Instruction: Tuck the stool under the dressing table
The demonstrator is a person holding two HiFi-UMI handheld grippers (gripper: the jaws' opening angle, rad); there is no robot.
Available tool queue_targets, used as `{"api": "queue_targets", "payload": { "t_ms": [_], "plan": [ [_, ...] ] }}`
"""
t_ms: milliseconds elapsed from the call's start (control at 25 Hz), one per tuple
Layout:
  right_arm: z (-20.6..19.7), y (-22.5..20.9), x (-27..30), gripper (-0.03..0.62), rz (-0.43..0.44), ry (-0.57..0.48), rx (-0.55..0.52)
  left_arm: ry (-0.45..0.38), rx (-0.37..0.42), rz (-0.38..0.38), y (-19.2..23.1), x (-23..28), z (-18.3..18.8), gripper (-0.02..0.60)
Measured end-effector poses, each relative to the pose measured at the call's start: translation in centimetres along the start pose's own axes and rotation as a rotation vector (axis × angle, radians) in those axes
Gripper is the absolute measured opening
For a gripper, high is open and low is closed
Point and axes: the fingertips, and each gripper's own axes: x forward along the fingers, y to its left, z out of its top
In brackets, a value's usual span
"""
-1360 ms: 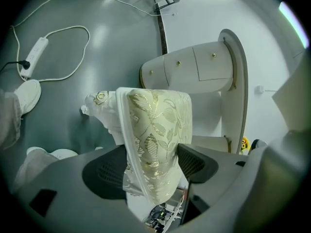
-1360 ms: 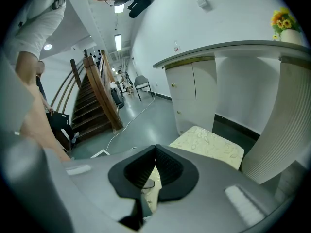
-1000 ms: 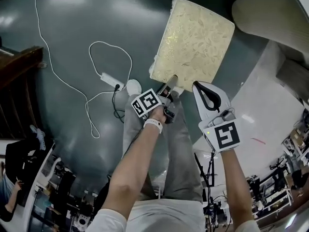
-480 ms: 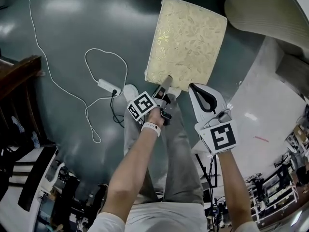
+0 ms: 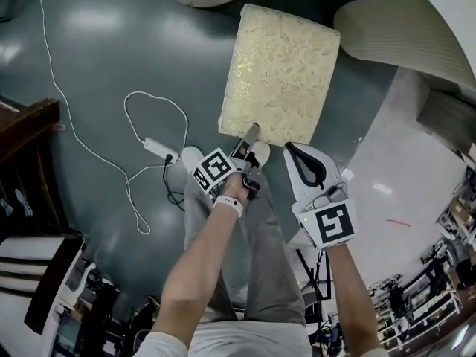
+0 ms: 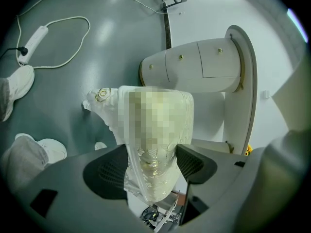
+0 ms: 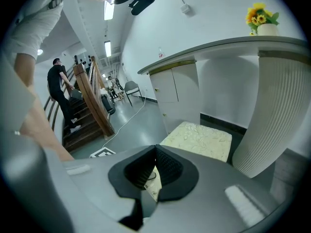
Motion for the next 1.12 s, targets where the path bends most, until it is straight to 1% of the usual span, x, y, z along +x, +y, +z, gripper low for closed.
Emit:
{"api": "queue_targets", "payload": {
  "t_ms": [120, 240, 400, 560, 800, 960, 1120],
  "plan": [
    [1.2, -1.9, -0.3, 0.011, 0.003, -0.013, 0.021, -0.002, 0.003, 0.008, -2.3, 2.2, 0.4, 0.316],
    [1.7, -1.9, -0.9, 0.011, -0.007, -0.058, 0.029, 0.001, 0.005, -0.006, -3.2, 3.1, 0.5, 0.316],
    [0.9, -0.9, -1.8, 0.011, -0.025, -0.069, 0.050, -0.003, 0.002, -0.021, -3.0, 2.7, 0.6, 0.314],
    [0.0, -0.7, -2.5, 0.011, -0.044, -0.083, 0.036, -0.011, -0.017, -0.042, -2.8, 3.0, 0.4, 0.313],
    [-1.7, -0.3, -3.5, 0.011, -0.071, -0.097, 0.046, -0.017, -0.027, -0.064, -2.5, 3.8, 0.5, 0.310],
    [-1.6, -1.9, -3.8, 0.011, -0.087, -0.099, 0.056, -0.020, -0.021, -0.065, -4.5, 6.2, 1.2, 0.308],
    [-2.3, -1.9, -4.8, 0.012, -0.100, -0.105, 0.059, -0.026, -0.012, -0.071, -5.5, 7.3, 1.6, 0.308]
  ]
}}
